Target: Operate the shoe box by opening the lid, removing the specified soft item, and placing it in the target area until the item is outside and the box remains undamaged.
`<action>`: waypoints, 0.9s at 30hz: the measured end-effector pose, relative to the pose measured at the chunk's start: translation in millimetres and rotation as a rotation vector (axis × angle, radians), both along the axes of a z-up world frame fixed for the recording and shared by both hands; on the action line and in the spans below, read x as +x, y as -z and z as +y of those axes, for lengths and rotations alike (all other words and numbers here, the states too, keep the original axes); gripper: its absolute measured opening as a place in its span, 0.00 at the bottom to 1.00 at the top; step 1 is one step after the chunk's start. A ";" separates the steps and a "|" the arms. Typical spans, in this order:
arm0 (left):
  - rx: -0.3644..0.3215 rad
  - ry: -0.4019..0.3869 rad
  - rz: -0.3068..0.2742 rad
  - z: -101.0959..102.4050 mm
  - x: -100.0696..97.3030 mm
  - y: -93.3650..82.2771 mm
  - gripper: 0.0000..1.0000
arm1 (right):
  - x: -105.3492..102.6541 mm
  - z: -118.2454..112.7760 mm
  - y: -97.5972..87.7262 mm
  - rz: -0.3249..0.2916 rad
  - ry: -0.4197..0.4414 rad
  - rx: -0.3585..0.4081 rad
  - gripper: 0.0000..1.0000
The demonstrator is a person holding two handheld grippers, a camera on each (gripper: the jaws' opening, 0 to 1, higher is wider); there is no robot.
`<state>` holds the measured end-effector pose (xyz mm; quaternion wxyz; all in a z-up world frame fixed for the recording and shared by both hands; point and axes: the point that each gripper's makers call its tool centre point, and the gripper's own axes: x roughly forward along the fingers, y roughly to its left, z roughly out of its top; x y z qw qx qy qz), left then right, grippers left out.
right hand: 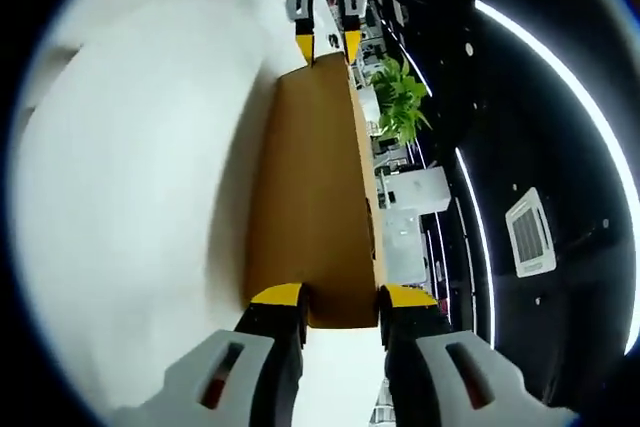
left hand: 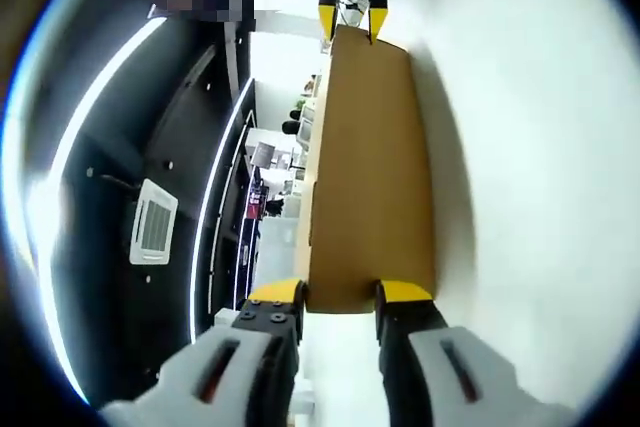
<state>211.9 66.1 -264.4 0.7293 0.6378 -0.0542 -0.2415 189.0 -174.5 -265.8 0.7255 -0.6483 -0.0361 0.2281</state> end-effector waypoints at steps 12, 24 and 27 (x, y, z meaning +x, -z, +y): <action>-0.014 -0.012 -0.015 0.6 -0.4 3.4 0.28 | -1.3 3.5 0.4 -0.055 -0.029 -0.024 0.28; -0.044 -0.030 0.011 2.0 -1.6 -2.5 0.29 | -0.9 4.3 -8.1 -0.030 -0.015 -0.021 0.28; -0.071 -0.037 0.015 3.1 -2.5 -6.1 0.29 | -0.7 3.4 -11.5 -0.021 -0.006 -0.011 0.28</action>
